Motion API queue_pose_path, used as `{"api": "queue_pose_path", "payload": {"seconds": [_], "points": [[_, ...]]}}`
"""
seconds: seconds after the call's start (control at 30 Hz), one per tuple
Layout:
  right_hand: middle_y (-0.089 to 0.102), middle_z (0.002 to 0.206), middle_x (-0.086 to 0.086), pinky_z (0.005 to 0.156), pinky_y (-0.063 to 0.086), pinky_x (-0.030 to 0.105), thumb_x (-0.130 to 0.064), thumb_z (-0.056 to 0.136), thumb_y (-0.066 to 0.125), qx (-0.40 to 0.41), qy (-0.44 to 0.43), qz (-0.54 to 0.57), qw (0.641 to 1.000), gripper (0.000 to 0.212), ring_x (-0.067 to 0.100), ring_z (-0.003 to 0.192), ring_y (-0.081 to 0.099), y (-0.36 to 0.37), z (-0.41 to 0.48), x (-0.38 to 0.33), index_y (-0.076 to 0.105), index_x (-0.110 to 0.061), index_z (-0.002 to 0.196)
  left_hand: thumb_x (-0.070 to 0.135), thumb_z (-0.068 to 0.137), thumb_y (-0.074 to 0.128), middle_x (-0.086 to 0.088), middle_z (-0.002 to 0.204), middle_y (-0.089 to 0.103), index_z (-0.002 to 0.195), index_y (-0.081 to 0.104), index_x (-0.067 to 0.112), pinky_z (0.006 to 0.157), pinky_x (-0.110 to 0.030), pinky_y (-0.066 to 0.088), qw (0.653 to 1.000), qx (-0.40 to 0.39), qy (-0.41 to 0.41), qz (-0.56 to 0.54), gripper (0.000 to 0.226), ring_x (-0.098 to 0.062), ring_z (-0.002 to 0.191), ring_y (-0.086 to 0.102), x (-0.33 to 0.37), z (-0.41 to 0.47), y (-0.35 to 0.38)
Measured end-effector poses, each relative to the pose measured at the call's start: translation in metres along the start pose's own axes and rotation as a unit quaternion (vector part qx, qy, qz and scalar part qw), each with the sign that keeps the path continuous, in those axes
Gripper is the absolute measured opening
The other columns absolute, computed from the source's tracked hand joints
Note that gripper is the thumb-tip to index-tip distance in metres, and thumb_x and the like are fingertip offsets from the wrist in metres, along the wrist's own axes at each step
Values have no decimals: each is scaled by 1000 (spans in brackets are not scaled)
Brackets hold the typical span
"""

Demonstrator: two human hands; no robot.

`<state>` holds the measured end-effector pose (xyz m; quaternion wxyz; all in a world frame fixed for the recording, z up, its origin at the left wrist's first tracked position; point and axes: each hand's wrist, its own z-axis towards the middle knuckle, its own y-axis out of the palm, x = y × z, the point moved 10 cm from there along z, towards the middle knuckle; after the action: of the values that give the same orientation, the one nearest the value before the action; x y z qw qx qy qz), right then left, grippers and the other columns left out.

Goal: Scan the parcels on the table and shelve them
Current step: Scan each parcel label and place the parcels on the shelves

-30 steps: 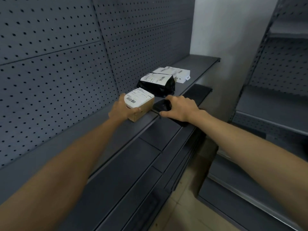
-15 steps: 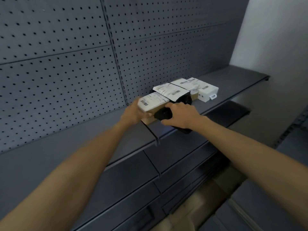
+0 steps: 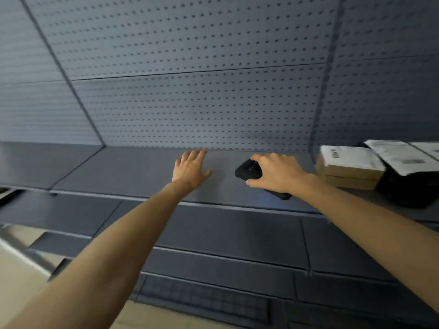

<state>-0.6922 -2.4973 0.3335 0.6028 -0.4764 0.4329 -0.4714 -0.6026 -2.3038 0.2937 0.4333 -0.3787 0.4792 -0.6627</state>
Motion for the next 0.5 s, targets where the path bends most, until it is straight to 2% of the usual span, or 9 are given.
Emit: {"api": "queue_pose_path", "payload": {"seconds": [0.2, 0.3, 0.5], "points": [[67, 112, -1, 64, 42, 31, -57, 86, 63, -8, -132, 62, 989, 58, 23, 94, 65, 28, 27, -147, 50, -25, 133, 44, 93, 59, -1, 149, 40, 147, 40, 25, 114, -45, 22, 981, 81, -167, 50, 60, -29, 140, 31, -134, -114, -49], [66, 118, 1, 67, 44, 32, -59, 86, 63, -30, -202, 104, 973, 59, 26, 102, 65, 41, 24, -236, 50, -27, 134, 42, 91, 62, -2, 147, 43, 144, 44, 26, 111, -45, 25, 963, 100, -243, 61, 59, -30, 137, 34, -189, -184, -72], [63, 127, -2, 76, 44, 34, -61, 82, 64, -47, -331, 114, 935, 59, 25, 112, 63, 65, -5, -404, 51, -27, 128, 39, 85, 70, 0, 145, 44, 142, 44, 28, 107, -43, 30, 919, 69, -371, 117, 64, -28, 134, 38, -298, -341, -107]]}}
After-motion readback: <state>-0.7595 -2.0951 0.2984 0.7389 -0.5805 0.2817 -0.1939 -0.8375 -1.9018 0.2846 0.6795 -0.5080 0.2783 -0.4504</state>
